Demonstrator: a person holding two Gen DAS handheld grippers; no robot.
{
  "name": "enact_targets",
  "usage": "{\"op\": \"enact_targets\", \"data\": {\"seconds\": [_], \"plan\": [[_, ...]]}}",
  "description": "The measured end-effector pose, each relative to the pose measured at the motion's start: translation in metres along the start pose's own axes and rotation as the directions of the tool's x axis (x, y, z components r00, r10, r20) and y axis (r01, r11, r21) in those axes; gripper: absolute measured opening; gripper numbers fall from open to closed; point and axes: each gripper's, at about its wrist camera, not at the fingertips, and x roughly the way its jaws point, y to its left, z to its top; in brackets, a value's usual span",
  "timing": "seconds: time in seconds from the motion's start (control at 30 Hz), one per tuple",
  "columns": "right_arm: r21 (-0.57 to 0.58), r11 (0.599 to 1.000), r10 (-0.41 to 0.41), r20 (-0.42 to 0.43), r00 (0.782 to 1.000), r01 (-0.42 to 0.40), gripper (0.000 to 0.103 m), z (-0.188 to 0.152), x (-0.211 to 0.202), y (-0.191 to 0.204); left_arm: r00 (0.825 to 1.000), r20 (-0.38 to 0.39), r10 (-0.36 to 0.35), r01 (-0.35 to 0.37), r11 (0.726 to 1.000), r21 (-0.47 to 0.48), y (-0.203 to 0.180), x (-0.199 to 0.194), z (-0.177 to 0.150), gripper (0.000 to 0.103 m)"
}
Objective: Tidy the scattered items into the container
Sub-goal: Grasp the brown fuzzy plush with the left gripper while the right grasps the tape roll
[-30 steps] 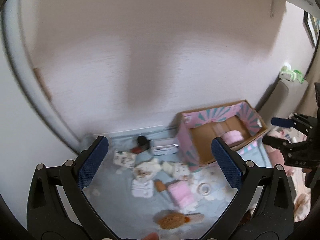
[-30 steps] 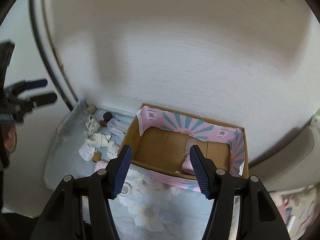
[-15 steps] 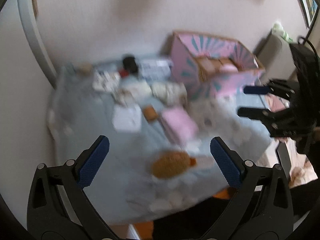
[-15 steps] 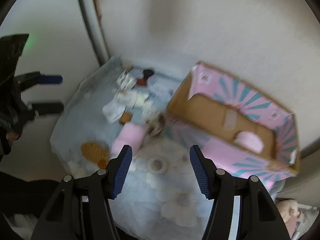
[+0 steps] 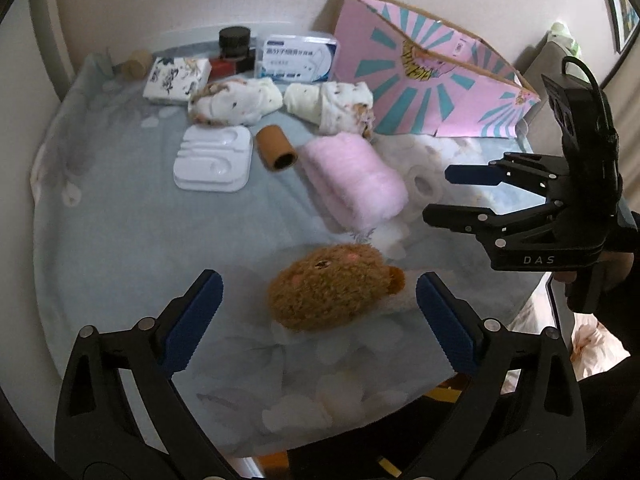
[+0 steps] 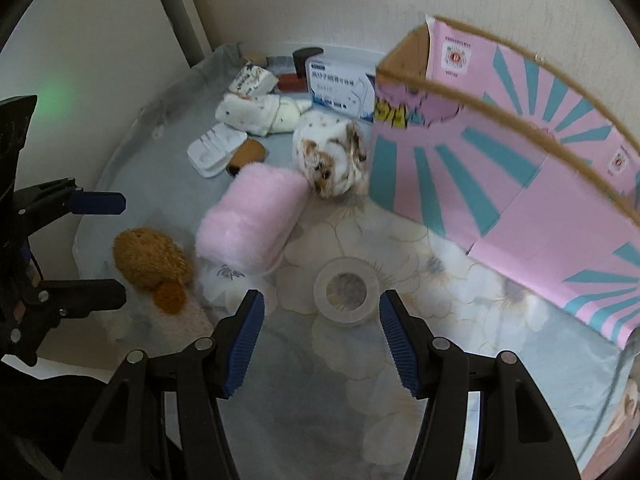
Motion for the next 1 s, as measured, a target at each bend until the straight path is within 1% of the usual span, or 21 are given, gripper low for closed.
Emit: {"op": "enact_targets", "data": {"seconds": [0.17,0.4,0.47,0.53,0.6,0.67,0.7,0.73,0.87,1.0], "plan": [[-0.015,0.999,-0.038,0.007,0.999,0.039,0.056,-0.007,0.009,0.002,1.000,-0.006,-0.007,0.007,1.000,-0.004,0.003,0.009,-0.003,0.096],[-0.019,0.998,-0.055,0.014,0.998,0.056,0.056,-0.009,0.016,0.000,1.000,-0.011,-0.009,0.009,1.000,0.005,-0.002,0.019,-0.003,0.091],[-0.023,0.998,-0.066,0.016,0.998,0.066,0.056,-0.008,0.018,-0.001,1.000,-0.016,-0.011,0.011,1.000,-0.001,-0.002,0.023,-0.001,0.086],[-0.032,0.997,-0.076,0.026,0.997,0.077,0.056,-0.007,0.020,-0.002,0.999,-0.022,-0.032,0.032,0.999,-0.004,-0.002,0.026,0.000,0.071],[-0.046,0.995,-0.087,0.032,0.996,0.089,0.056,-0.007,0.022,-0.002,0.998,-0.019,-0.066,0.066,0.998,-0.008,-0.002,0.028,0.002,0.061],[-0.061,0.993,-0.096,0.040,0.995,0.099,0.055,-0.006,0.023,-0.001,0.998,-0.018,-0.058,0.058,0.998,0.003,-0.004,0.029,0.004,0.056],[-0.064,0.993,-0.094,0.043,0.995,0.096,0.051,-0.007,0.023,0.000,0.998,-0.016,-0.057,0.057,0.998,0.005,-0.005,0.029,0.004,0.053],[-0.064,0.994,-0.087,0.043,0.995,0.089,0.049,-0.006,0.022,-0.002,0.998,-0.015,-0.058,0.058,0.998,0.002,-0.005,0.029,0.005,0.052],[-0.064,0.994,-0.085,0.044,0.995,0.088,0.039,-0.004,0.023,-0.003,0.998,-0.015,-0.064,0.064,0.998,-0.001,-0.003,0.030,0.005,0.048],[-0.064,0.994,-0.083,0.041,0.996,0.086,0.039,-0.003,0.026,0.000,0.998,-0.010,-0.063,0.063,0.998,-0.005,-0.003,0.028,0.005,0.043]]}}
